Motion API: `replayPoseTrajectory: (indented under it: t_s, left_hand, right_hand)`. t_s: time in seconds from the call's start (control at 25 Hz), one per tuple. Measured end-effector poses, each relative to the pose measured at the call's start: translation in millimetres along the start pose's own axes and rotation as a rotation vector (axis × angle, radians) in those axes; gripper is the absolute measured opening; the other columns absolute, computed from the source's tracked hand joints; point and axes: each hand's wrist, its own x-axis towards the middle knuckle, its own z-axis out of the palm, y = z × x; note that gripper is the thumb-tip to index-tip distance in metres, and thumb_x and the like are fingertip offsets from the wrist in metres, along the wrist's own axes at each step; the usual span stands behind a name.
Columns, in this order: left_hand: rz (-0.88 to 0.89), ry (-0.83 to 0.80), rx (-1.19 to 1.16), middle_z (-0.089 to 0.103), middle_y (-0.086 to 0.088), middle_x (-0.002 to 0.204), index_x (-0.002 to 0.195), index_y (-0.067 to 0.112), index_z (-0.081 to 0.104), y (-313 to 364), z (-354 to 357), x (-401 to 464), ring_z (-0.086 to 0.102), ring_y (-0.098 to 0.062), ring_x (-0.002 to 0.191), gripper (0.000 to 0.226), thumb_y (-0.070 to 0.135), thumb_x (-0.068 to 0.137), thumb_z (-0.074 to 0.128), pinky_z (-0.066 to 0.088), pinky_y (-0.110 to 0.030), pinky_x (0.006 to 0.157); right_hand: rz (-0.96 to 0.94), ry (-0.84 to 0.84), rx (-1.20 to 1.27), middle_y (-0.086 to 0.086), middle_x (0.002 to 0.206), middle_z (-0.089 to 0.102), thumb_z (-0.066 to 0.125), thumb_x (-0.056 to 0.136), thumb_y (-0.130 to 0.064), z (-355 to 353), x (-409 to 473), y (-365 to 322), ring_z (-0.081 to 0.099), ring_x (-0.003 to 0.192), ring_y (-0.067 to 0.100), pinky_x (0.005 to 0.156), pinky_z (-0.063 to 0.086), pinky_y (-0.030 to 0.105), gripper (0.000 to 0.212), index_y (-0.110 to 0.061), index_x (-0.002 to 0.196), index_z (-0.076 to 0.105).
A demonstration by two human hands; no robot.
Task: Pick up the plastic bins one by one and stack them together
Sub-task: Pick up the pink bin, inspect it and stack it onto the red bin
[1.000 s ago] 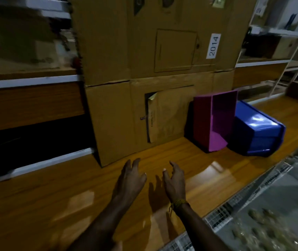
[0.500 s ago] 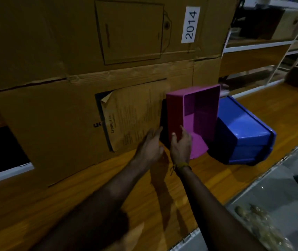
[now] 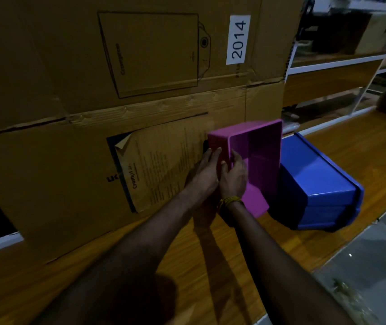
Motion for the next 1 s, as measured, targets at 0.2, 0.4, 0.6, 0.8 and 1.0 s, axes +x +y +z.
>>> replayPoseTrajectory:
  t_s: [0.2,0.4,0.6,0.8,1.0]
  left_hand:
    - [0.050,0.081,-0.044,0.020,-0.011,0.162,0.154,0.019,0.024,-1.8,-6.5,-2.9,0.024,-0.026,0.149,0.061,0.006,0.097,0.043,0.028,-0.039,0.119]
    - [0.141,0.202,-0.048,0.037,-0.015,0.155,0.148,0.012,0.038,-11.5,-17.4,-17.6,0.032,-0.028,0.145,0.048,0.021,0.101,0.039,0.025,-0.038,0.119]
    - [0.226,0.256,-0.029,0.057,-0.011,0.136,0.135,0.011,0.053,-25.8,-35.7,-51.2,0.051,-0.026,0.128,0.053,0.038,0.098,0.026,0.040,-0.045,0.107]
    - [0.236,0.265,-0.084,0.056,-0.008,0.134,0.136,0.013,0.053,-43.8,-61.4,-107.7,0.052,-0.021,0.122,0.046,0.035,0.100,0.032,0.042,-0.038,0.103]
    - [0.196,0.215,-0.125,0.048,-0.010,0.139,0.143,0.016,0.045,-72.6,-99.1,-179.9,0.047,-0.021,0.126,0.054,0.043,0.097,0.036,0.041,-0.033,0.100]
  right_hand:
    - [-0.020,0.028,-0.047,0.005,0.116,0.065,0.054,0.090,-0.013,-0.2,-0.3,0.7,0.059,0.109,0.028,0.083,0.055,0.051,0.029,-0.023,0.117,0.060]
    - [-0.019,0.107,-0.034,0.007,0.118,0.061,0.051,0.091,-0.008,-14.8,-35.0,2.5,0.054,0.110,0.030,0.082,0.052,0.045,0.033,-0.022,0.120,0.060]
    - [-0.027,0.104,0.087,0.011,0.113,0.060,0.049,0.092,-0.007,-25.9,-80.9,-0.9,0.052,0.109,0.033,0.091,0.043,0.042,0.025,-0.015,0.114,0.060]
    - [-0.033,0.037,0.134,0.017,0.108,0.058,0.043,0.097,-0.038,-32.1,-138.7,-16.1,0.052,0.107,0.034,0.097,0.041,0.052,0.033,-0.009,0.105,0.057]
    - [-0.088,0.040,0.131,0.015,0.100,0.056,0.031,0.087,-0.067,-45.6,-216.9,-33.2,0.052,0.101,0.032,0.094,0.040,0.052,0.063,-0.009,0.096,0.054]
